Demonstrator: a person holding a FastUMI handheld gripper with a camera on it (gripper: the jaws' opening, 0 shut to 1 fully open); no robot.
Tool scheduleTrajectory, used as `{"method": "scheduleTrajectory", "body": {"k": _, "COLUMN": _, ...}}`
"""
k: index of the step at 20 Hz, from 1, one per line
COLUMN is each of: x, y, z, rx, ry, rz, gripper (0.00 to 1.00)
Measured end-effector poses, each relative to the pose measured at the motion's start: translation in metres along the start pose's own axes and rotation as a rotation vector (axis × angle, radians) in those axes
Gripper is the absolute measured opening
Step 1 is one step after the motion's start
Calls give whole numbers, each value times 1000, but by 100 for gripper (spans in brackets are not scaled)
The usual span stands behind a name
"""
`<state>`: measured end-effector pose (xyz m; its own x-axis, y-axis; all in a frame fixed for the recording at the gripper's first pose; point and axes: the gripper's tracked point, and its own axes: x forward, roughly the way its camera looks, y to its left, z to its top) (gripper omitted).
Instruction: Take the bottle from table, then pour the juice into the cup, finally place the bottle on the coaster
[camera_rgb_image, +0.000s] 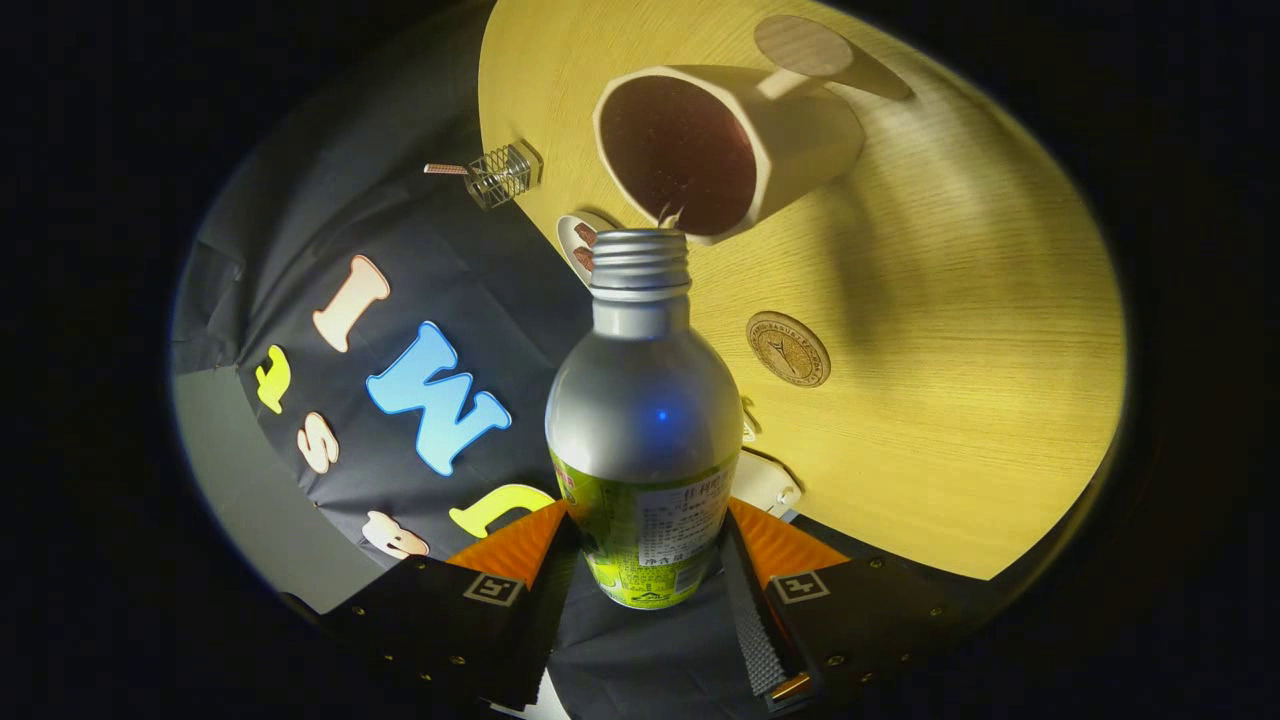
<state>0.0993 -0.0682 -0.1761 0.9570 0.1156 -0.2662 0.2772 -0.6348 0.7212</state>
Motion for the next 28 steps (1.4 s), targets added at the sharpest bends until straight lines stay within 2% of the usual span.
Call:
{"method": "scheduleTrajectory", "body": {"k": 8, "x": 1, "y": 5, "z": -3, "rx": 55, "ry": 3, "rz": 22, "gripper": 75}}
{"method": "scheduleTrajectory", "body": {"k": 18, "x": 7, "y": -1, "z": -4, "rx": 63, "ry": 3, "rz": -8, "gripper": 75}}
{"method": "scheduleTrajectory", "body": {"k": 21, "x": 9, "y": -11, "z": -4, "rx": 31, "ry": -2, "rz": -25, "gripper": 75}}
{"method": "scheduleTrajectory", "body": {"k": 28, "x": 13, "y": -37, "z": 16, "rx": -155, "ry": -66, "rz": -99, "gripper": 75}}
